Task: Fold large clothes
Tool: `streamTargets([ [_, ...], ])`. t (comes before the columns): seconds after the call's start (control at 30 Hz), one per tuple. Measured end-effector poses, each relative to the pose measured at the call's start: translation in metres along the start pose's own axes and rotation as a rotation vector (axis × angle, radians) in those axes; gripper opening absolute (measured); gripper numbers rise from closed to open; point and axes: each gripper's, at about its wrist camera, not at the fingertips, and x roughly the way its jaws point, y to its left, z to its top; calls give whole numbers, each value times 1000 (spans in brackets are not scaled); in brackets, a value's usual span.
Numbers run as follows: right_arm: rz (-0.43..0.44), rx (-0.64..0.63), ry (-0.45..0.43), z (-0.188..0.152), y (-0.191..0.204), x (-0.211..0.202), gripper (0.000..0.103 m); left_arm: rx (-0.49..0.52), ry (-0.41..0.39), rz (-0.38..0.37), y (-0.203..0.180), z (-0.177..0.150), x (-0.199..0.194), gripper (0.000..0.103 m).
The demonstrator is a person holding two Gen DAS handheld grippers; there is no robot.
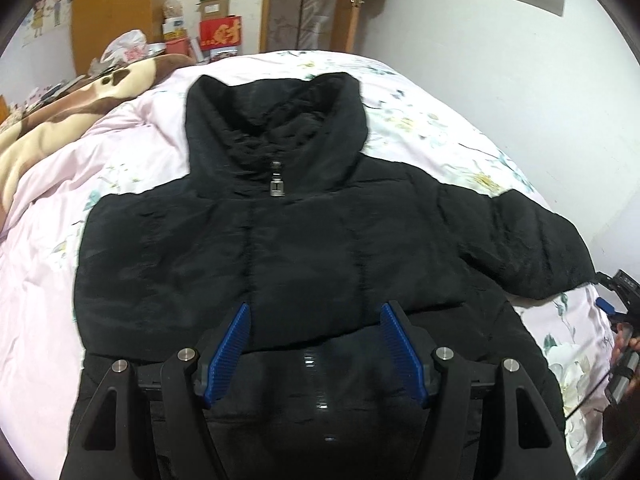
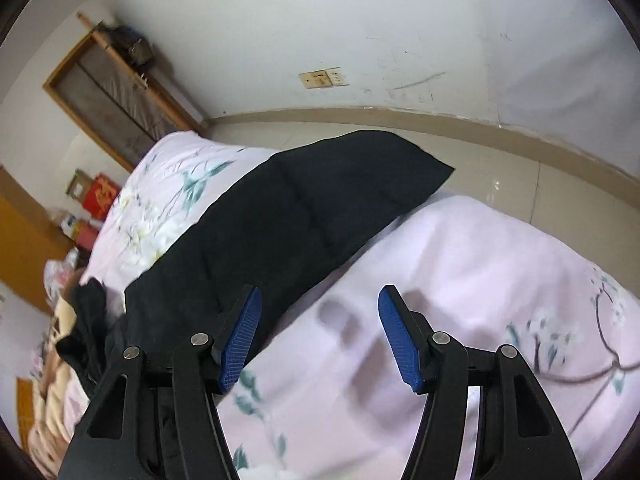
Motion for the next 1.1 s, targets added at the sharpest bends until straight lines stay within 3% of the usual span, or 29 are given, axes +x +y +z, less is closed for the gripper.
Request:
streamTargets([
  [0.07, 18, 33, 21, 4, -8, 7, 63, 5, 8, -4, -8, 1, 3, 67],
  [0.2, 23, 11, 32, 13, -3, 20, 75, 14, 17, -18, -17, 0, 11, 67],
  [0.37, 27, 46, 39, 26, 2, 35, 76, 5, 38, -6, -12, -4, 17, 67],
  [0.63, -66, 23, 21, 36, 21, 43, 76, -21, 57, 19, 5, -8, 23, 67],
  [0.83, -59, 0, -35, 39, 24, 30, 29, -39, 62, 35, 15, -11, 23, 67],
  [1.1, -35, -201, -125, 41, 72, -4, 14, -64, 73, -5, 26, -14, 17, 67],
])
